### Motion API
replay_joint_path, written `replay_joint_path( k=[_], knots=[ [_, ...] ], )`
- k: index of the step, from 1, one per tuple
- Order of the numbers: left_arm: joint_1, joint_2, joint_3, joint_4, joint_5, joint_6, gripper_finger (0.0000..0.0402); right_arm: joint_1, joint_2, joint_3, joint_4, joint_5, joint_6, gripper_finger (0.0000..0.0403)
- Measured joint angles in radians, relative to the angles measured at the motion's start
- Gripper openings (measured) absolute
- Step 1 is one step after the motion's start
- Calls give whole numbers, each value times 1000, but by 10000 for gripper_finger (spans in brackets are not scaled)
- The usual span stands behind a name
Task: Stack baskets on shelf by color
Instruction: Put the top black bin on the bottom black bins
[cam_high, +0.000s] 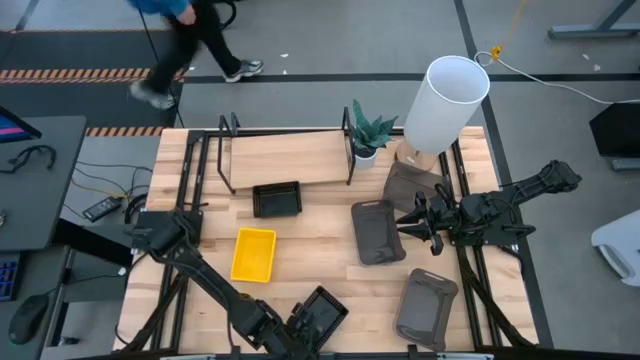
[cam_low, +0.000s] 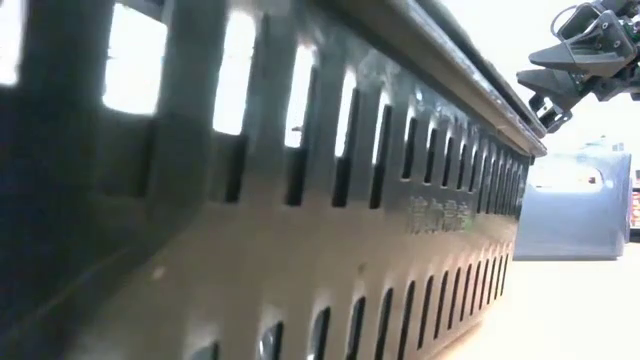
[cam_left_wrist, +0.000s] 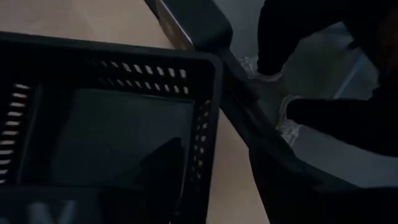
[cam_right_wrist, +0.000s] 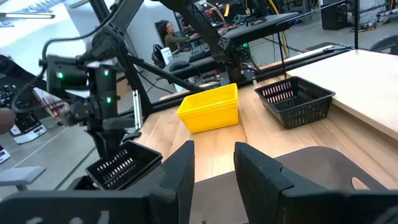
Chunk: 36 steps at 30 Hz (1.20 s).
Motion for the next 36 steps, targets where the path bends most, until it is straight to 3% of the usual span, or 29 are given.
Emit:
replay_joint_path(
  k=[7, 18, 23, 31, 36],
  knots=[
    [7, 14, 0, -33, -86, -2, 168, 0, 0, 0, 0, 0, 0, 119],
    [104, 14, 0, -181, -136, -250, 107, 0, 0, 0, 0, 0, 0, 119],
    [154, 14, 0, -184, -130, -291, 92, 0, 0, 0, 0, 0, 0, 119],
    [235, 13, 0, -191, -69, -504, 73, 0, 0, 0, 0, 0, 0, 119],
    [264, 12, 0, -190, -74, -520, 81, 0, 0, 0, 0, 0, 0, 119]
  ],
)
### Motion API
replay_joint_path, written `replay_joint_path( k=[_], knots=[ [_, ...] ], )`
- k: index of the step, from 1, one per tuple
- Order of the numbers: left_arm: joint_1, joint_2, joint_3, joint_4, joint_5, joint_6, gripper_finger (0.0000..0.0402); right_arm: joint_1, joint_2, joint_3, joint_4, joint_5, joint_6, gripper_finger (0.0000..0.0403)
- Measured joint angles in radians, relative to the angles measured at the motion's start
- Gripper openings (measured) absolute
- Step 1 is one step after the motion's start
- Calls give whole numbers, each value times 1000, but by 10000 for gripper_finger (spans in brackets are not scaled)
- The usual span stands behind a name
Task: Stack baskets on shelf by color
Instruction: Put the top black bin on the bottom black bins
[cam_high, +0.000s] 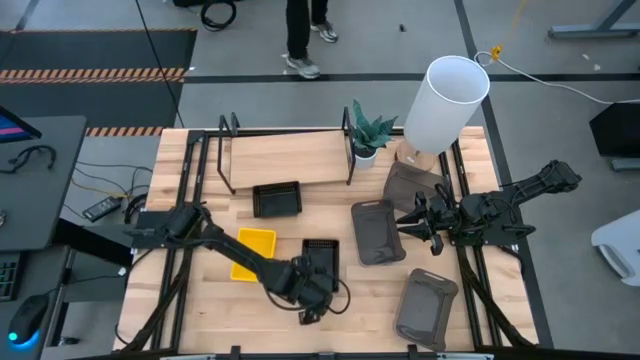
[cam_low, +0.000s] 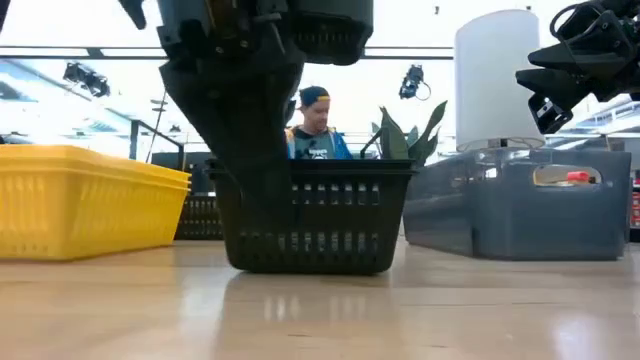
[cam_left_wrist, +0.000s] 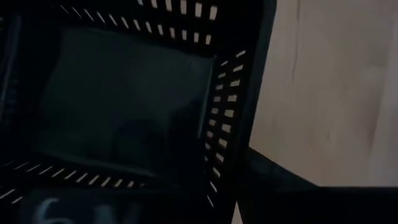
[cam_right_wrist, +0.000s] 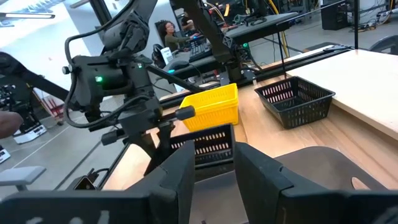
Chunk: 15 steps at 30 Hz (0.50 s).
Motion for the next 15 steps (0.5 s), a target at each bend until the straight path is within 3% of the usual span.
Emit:
replay_joint_path(
  k=[6, 15],
  knots=[
    [6, -24, 1, 3, -9, 39, 112, 0, 0, 0, 0, 0, 0, 119],
    [1, -148, 26, -88, -70, 184, 204, 0, 0, 0, 9, 0, 0, 119]
  ],
)
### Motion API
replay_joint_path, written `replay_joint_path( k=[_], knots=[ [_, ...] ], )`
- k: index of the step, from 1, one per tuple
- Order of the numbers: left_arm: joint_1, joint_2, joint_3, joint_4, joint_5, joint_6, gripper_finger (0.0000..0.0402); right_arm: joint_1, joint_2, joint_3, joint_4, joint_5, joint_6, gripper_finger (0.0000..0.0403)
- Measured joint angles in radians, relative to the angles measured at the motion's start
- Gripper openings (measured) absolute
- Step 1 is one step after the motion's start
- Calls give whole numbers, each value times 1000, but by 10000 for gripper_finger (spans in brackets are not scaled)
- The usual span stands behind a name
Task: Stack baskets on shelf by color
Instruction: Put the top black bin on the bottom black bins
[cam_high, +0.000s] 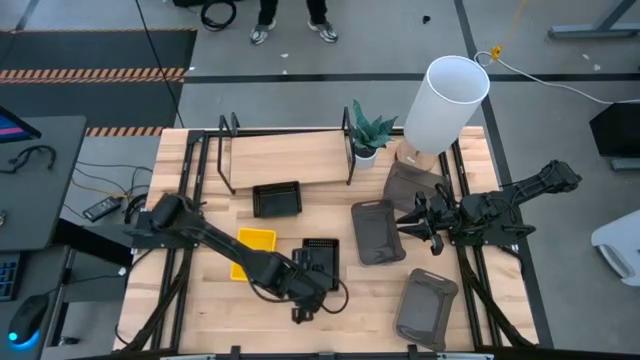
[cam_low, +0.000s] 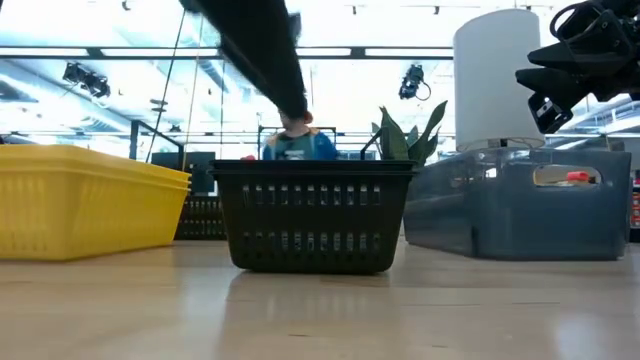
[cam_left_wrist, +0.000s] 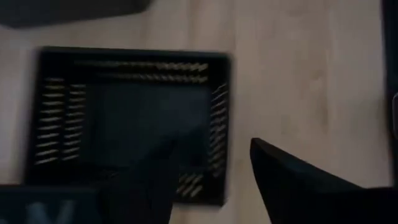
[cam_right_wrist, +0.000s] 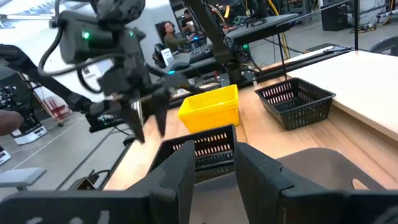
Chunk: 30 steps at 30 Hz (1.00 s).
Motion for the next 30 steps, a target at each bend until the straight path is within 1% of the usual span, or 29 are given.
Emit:
replay_joint_path(
  k=[3, 6, 10, 15, 20, 24, 30],
  knots=[
    [17, -49, -1, -73, -38, 33, 210, 0, 0, 0, 3, 0, 0, 119],
    [46, -102, -46, -102, -60, 42, 202, 0, 0, 0, 6, 0, 0, 119],
    [101, -169, -167, -94, -71, 45, 178, 0, 0, 0, 14, 0, 0, 119],
    [198, -260, -341, -18, -74, 40, 152, 0, 0, 0, 24, 0, 0, 119],
    [293, -328, -449, 30, -68, 64, 138, 0, 0, 0, 33, 0, 0, 119],
    [360, -351, -493, 38, -66, 119, 144, 0, 0, 0, 36, 0, 0, 119],
    [443, -350, -526, 65, -66, 220, 174, 0, 0, 0, 36, 0, 0, 119]
  ],
)
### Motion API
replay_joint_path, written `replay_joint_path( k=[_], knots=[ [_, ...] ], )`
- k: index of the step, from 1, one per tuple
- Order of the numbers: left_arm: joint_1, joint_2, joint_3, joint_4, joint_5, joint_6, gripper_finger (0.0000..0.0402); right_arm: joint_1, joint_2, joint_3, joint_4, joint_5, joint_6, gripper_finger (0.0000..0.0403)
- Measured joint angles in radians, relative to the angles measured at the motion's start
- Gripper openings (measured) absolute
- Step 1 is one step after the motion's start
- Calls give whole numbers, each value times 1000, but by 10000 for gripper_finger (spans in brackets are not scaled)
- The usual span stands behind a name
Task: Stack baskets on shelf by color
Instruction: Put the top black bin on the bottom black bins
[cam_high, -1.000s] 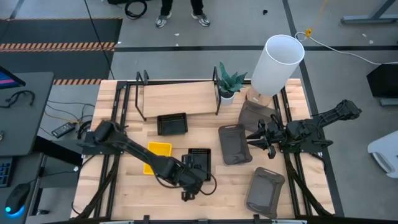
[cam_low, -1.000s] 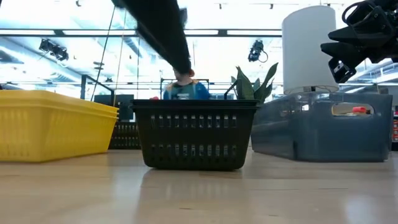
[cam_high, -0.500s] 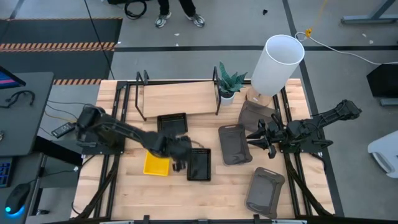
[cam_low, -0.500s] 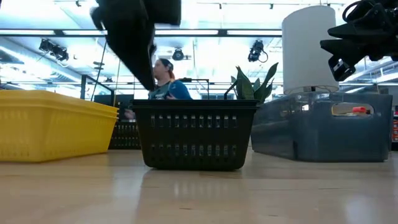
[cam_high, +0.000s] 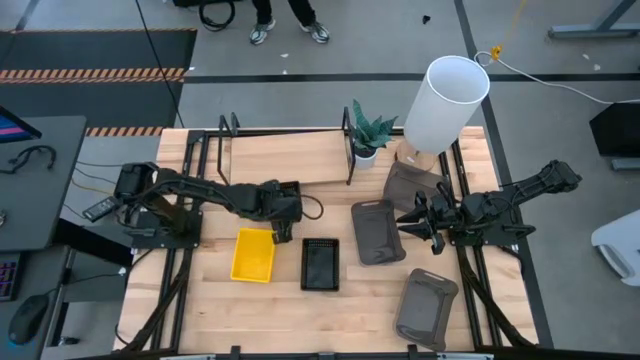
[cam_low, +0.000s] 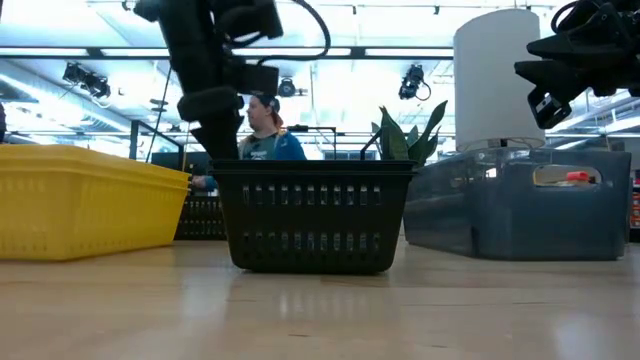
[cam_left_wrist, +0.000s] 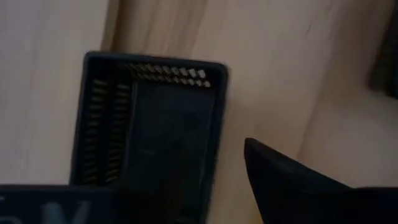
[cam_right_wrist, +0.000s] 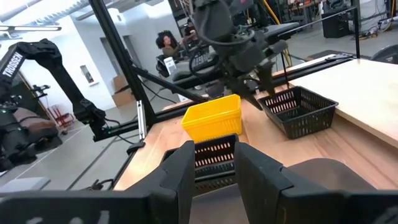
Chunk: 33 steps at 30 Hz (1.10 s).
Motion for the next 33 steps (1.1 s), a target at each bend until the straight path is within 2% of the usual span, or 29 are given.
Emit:
replay_joint_path(
  k=[8, 24, 33],
  knots=[
    [86, 1, -26, 19, 111, 48, 196, 0, 0, 0, 0, 0, 0, 119],
    [120, 36, -27, 35, 180, 134, 178, 0, 0, 0, 4, 0, 0, 119],
    [147, 102, -27, 31, 225, 244, 143, 0, 0, 0, 24, 0, 0, 119]
  ],
)
